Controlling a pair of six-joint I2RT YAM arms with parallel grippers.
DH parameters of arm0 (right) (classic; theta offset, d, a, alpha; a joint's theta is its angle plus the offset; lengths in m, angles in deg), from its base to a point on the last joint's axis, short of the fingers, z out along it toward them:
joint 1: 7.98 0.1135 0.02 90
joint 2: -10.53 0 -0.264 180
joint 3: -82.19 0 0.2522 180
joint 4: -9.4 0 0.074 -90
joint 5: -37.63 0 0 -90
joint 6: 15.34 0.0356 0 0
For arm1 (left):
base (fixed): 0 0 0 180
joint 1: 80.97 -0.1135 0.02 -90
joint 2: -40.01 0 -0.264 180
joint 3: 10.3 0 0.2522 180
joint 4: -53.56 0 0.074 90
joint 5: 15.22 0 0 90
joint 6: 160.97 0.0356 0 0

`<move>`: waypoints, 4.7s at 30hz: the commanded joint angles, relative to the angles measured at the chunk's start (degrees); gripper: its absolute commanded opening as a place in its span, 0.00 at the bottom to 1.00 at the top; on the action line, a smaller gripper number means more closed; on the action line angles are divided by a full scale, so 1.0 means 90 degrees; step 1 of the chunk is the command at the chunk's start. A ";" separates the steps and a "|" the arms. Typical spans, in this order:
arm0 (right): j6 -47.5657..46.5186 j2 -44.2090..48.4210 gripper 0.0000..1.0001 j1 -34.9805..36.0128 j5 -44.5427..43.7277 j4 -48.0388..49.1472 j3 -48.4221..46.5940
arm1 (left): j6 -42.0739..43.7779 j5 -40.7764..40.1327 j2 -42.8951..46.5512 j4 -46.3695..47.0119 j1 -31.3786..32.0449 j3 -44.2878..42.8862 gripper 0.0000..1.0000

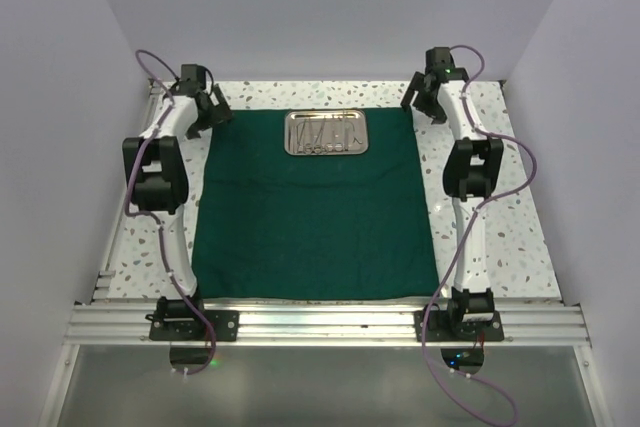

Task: Open and lay out the surgical kit
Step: Smooth out the surgical kit at the center of the board, then pick up the medical item from the container, then place the medical item in the container.

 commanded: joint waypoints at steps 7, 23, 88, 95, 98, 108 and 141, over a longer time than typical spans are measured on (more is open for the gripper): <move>-0.0119 0.1230 0.86 0.0920 0.0628 0.0424 -0.0106 | 0.0189 0.0334 0.1825 0.0198 0.0022 0.0896 0.96; 0.0271 0.0146 0.57 0.1966 0.0102 0.0727 -0.0359 | 0.0336 0.0803 0.4794 0.0287 0.0022 0.4129 0.93; -0.0646 0.0594 0.00 0.2522 -0.1051 0.0336 -0.0057 | 0.0424 0.0666 0.6153 0.0237 0.0022 0.5634 0.91; -0.0520 0.1052 0.00 0.2522 -0.0856 0.0219 0.0206 | 0.0492 0.0666 0.5948 0.0238 0.0032 0.5410 0.92; -0.0393 0.1462 0.00 0.2513 -0.0486 0.0287 0.0840 | 0.0570 0.0842 0.5860 0.0306 0.0032 0.5371 0.93; -0.0178 0.4947 0.00 0.2522 0.0580 0.1927 0.5916 | 0.0561 0.1154 0.5421 0.0608 0.0022 0.5292 0.92; -0.0480 0.0048 0.00 0.2405 -0.0845 0.1343 0.0451 | 0.0355 0.0715 0.5489 0.0208 0.0071 0.5019 0.91</move>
